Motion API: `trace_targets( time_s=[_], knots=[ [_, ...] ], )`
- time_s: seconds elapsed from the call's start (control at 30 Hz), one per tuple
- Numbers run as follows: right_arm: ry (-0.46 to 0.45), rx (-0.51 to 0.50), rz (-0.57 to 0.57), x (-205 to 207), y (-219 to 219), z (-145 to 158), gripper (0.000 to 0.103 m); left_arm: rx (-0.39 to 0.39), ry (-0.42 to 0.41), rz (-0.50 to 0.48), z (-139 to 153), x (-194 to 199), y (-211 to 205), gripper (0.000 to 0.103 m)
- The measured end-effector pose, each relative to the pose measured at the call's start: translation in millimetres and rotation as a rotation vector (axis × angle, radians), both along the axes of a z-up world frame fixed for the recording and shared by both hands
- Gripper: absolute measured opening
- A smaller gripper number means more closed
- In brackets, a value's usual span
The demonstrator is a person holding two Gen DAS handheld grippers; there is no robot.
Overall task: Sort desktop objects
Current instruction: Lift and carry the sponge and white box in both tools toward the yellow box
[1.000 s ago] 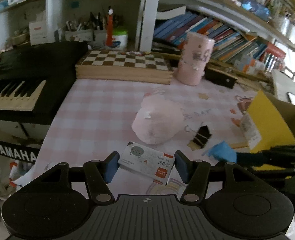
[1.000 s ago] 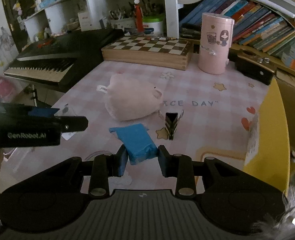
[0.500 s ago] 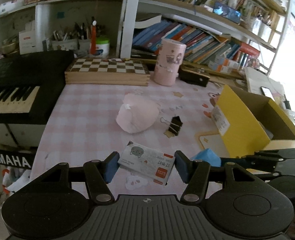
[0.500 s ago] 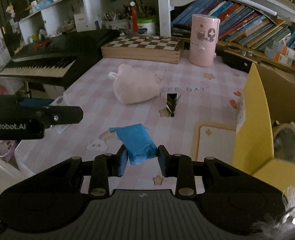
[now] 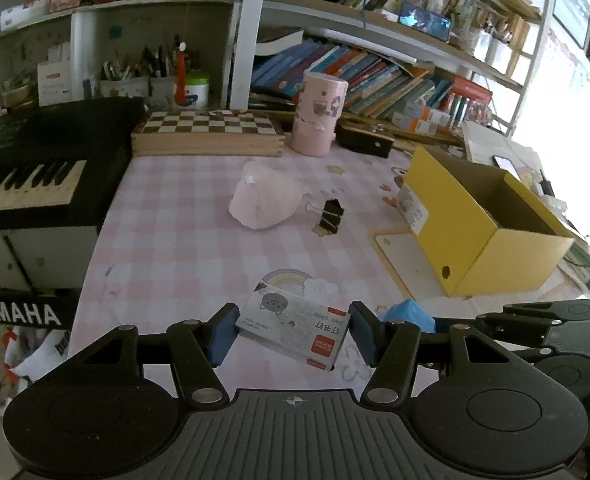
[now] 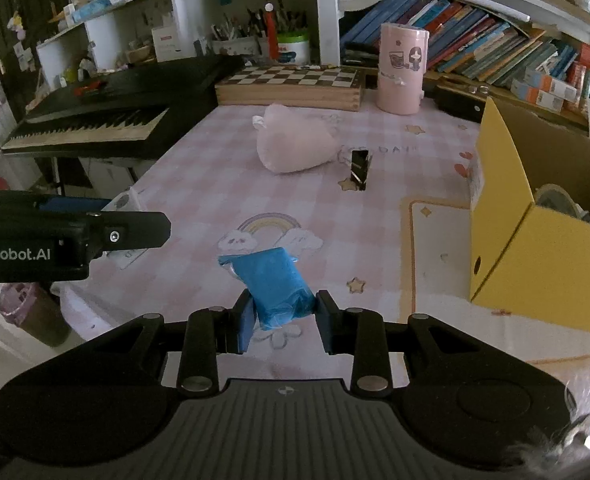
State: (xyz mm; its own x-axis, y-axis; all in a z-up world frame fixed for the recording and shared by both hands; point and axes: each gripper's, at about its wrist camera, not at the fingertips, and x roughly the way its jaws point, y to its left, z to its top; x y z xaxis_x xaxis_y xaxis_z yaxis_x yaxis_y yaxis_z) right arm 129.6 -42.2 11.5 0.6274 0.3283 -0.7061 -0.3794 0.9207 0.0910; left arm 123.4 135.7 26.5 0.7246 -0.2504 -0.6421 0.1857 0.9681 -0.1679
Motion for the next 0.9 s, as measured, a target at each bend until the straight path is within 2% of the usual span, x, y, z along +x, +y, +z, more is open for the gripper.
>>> trace_targets(
  time_s=[0.17,0.47,0.9],
  knots=[
    [-0.02,-0.013,0.003,-24.2,6.4,2.3,0.03,0.004,-0.006,-0.026,0.7,-18.7,0.9,0.059],
    [0.001,0.005,-0.06,-55.2,0.3,-1.4,0.03,0.005,-0.002,-0.076,-2.0,-42.8,-1.7,0.059],
    [0.015,0.017,-0.162,-92.6,-13.7,-7.4,0.029,0.012,0.013,-0.188,-7.5,-58.2,-17.6,0.059]
  ],
)
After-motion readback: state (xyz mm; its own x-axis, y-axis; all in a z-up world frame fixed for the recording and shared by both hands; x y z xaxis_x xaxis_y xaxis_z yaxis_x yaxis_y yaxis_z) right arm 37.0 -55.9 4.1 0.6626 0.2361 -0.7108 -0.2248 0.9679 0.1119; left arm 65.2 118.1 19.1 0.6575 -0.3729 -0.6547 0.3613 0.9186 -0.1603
